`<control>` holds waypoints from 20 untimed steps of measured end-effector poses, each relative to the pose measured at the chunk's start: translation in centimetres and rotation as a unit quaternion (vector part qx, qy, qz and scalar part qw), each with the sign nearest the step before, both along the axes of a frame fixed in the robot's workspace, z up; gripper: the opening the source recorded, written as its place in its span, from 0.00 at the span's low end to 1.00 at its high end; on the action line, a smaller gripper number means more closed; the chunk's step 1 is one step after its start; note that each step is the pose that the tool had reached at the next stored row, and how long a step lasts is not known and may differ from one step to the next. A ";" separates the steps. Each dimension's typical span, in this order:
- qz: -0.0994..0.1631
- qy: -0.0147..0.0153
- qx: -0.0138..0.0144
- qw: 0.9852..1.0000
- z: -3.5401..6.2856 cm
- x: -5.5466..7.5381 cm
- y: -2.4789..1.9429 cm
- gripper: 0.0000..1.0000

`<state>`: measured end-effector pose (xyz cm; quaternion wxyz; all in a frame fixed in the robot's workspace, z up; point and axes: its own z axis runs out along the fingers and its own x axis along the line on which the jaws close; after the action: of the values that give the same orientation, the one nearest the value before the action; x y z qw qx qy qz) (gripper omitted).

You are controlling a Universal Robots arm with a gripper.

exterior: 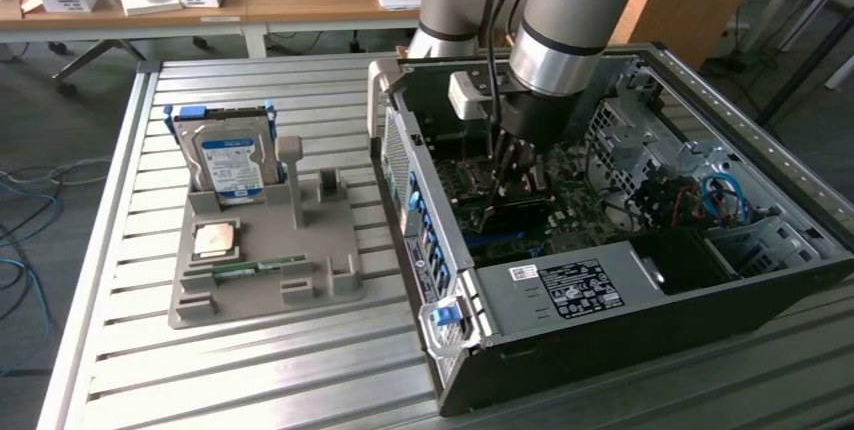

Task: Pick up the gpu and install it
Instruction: 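Press down on the gpu until it lock into place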

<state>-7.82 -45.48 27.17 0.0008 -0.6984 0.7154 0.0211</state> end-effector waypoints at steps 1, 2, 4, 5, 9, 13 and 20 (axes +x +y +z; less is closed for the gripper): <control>0.000 0.000 0.000 1.000 -0.01 0.0 0.06 0.11; 0.000 0.000 0.000 1.000 -0.01 0.0 0.08 0.11; 0.000 0.000 0.000 1.000 -0.06 0.0 0.08 0.11; 0.000 0.000 0.000 1.000 -0.14 0.0 0.08 0.11; 0.000 0.000 0.000 1.000 -0.43 0.0 0.08 0.11; 0.000 0.000 0.000 1.000 -0.43 0.0 0.08 0.11; 0.000 0.000 0.000 1.000 -0.52 0.0 0.07 0.11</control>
<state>-7.82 -45.41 26.65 0.0008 -0.6985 0.7153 0.0212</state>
